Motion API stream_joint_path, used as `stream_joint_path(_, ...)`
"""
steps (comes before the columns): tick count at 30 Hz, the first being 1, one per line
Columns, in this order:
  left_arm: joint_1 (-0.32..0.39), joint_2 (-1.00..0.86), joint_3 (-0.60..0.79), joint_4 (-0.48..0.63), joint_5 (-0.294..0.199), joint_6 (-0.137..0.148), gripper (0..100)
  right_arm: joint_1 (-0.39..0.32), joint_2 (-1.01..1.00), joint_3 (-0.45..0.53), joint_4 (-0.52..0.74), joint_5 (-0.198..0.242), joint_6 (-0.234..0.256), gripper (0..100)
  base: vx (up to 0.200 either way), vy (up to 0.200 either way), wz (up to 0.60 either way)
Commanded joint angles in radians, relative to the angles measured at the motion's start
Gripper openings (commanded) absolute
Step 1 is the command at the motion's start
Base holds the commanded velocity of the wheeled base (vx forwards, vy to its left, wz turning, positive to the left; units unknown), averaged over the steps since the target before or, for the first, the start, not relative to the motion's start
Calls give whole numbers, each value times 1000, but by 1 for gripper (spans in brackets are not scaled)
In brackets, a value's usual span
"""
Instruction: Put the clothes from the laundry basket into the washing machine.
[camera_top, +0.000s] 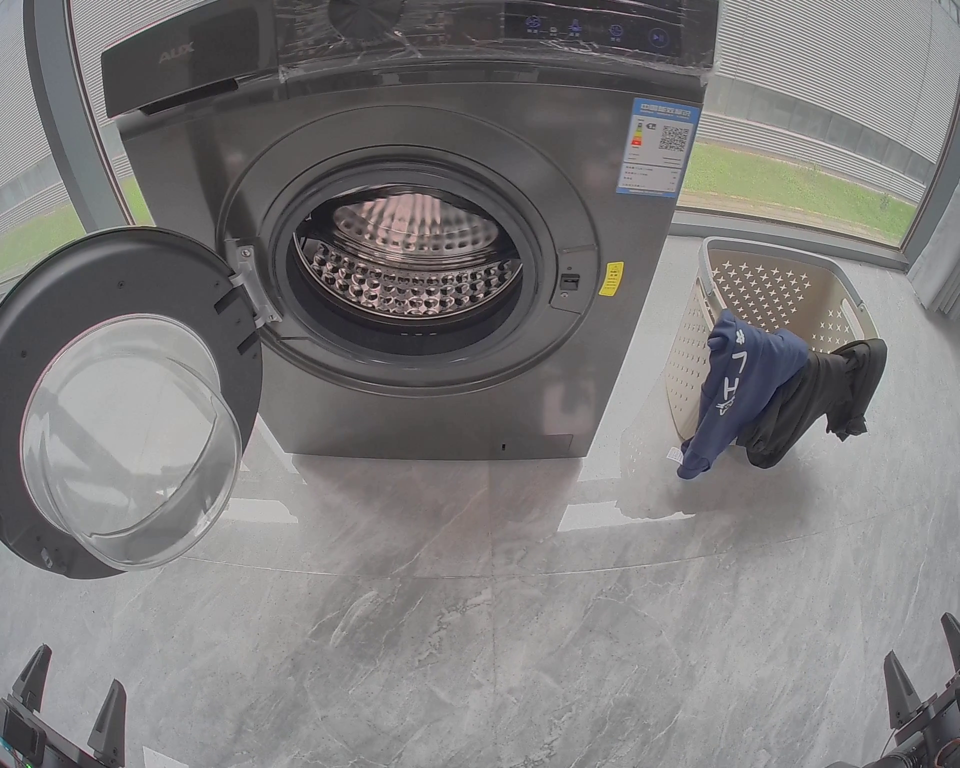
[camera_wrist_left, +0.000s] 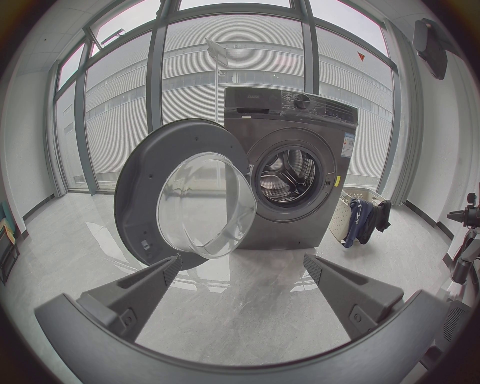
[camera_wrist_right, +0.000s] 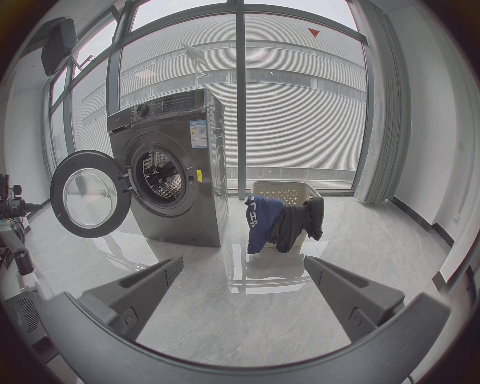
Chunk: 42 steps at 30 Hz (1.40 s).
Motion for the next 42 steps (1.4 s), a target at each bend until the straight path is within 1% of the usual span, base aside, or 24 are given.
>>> stream_joint_path(1,0,-13,16,1,0,0,100,-2,1,13,0,-1,2,100,0,-200,0)
stream_joint_path(4,0,-13,16,1,0,6,100,-2,1,13,0,-3,3,100,0,-200,0)
stream_joint_path(14,-1,-13,16,0,-1,3,100,-1,1,14,0,-6,11,100,0,-200,0)
stream_joint_path(17,-1,-13,16,0,-3,-1,100,-1,1,13,0,-7,8,100,0,0,0)
stream_joint_path(23,-1,-13,16,0,-3,-1,100,-1,1,13,0,-6,8,100,0,0,0)
stream_joint_path(26,-1,-13,16,1,-3,6,100,-1,0,13,0,-6,6,100,0,-200,0)
stream_joint_path(37,-1,-13,16,0,-1,6,100,-1,1,13,0,-6,6,100,0,-200,0)
stream_joint_path(42,-1,-13,16,0,0,-3,100,-2,1,13,0,-6,9,100,0,-160,0)
